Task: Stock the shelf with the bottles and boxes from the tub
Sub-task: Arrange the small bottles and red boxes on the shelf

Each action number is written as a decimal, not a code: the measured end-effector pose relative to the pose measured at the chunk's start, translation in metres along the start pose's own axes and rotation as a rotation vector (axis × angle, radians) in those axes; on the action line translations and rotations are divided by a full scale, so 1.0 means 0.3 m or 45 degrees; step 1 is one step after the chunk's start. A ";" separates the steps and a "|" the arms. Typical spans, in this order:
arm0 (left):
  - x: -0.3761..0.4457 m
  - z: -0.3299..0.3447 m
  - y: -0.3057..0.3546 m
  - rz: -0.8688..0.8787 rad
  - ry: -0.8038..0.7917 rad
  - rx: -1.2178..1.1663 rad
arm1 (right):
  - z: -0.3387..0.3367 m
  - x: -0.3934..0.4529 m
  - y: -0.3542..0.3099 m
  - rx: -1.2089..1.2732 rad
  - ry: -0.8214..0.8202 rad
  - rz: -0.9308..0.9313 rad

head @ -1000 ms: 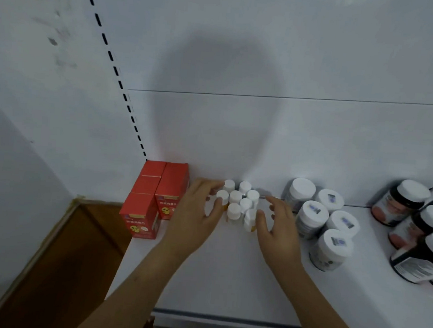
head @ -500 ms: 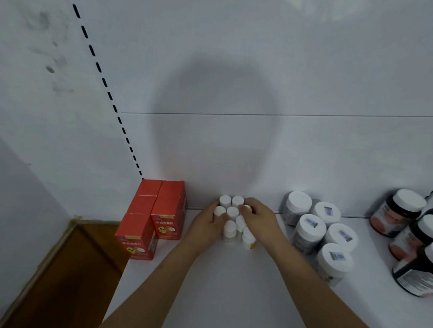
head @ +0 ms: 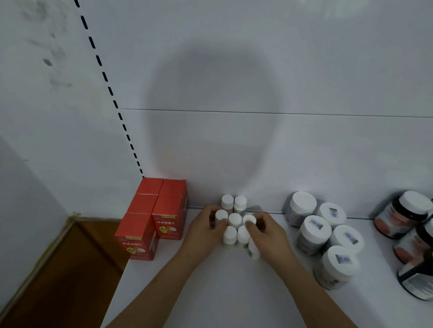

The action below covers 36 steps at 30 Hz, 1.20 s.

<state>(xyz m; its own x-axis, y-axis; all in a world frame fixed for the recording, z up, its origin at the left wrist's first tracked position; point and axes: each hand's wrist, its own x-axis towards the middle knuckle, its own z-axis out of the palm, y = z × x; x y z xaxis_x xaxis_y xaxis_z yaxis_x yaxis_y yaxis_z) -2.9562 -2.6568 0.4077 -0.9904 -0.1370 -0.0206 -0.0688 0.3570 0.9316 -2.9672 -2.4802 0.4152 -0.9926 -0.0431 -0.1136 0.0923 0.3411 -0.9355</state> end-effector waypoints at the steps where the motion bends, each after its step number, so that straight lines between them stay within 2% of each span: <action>1: -0.004 -0.005 -0.004 0.002 -0.043 0.007 | -0.002 -0.015 0.008 -0.008 -0.019 0.003; 4: -0.015 -0.024 -0.021 0.036 -0.162 0.045 | -0.003 -0.044 0.018 -0.122 -0.070 -0.062; 7: -0.024 -0.037 -0.019 0.062 -0.233 0.000 | 0.005 -0.047 -0.013 -0.367 -0.044 -0.236; 9: -0.022 -0.045 -0.011 0.096 -0.240 0.026 | 0.015 -0.039 -0.042 -0.488 -0.075 -0.292; 12: -0.006 -0.053 -0.011 0.153 -0.222 0.146 | 0.020 -0.024 -0.080 -0.646 -0.134 -0.218; 15: 0.022 -0.055 -0.016 0.264 -0.151 0.337 | 0.024 0.006 -0.093 -0.801 -0.057 -0.225; 18: 0.043 -0.040 -0.001 0.352 -0.042 0.435 | 0.033 0.050 -0.091 -0.762 0.069 -0.320; 21: 0.051 -0.015 0.004 0.348 0.078 0.444 | 0.047 0.078 -0.093 -0.637 0.134 -0.317; 32: 0.030 -0.003 -0.034 0.229 0.106 0.312 | 0.027 0.055 -0.069 -0.461 0.071 -0.192; 36: -0.077 -0.040 -0.040 0.362 0.159 0.201 | -0.031 -0.003 -0.061 -0.485 0.057 -0.189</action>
<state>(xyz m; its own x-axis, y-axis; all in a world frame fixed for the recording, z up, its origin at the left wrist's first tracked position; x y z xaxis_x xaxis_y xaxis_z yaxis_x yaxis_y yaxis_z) -2.9311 -2.6691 0.4013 -0.9509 -0.1199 0.2853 0.1804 0.5342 0.8259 -2.9688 -2.4775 0.4356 -0.9962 -0.0799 0.0360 -0.0798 0.6580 -0.7487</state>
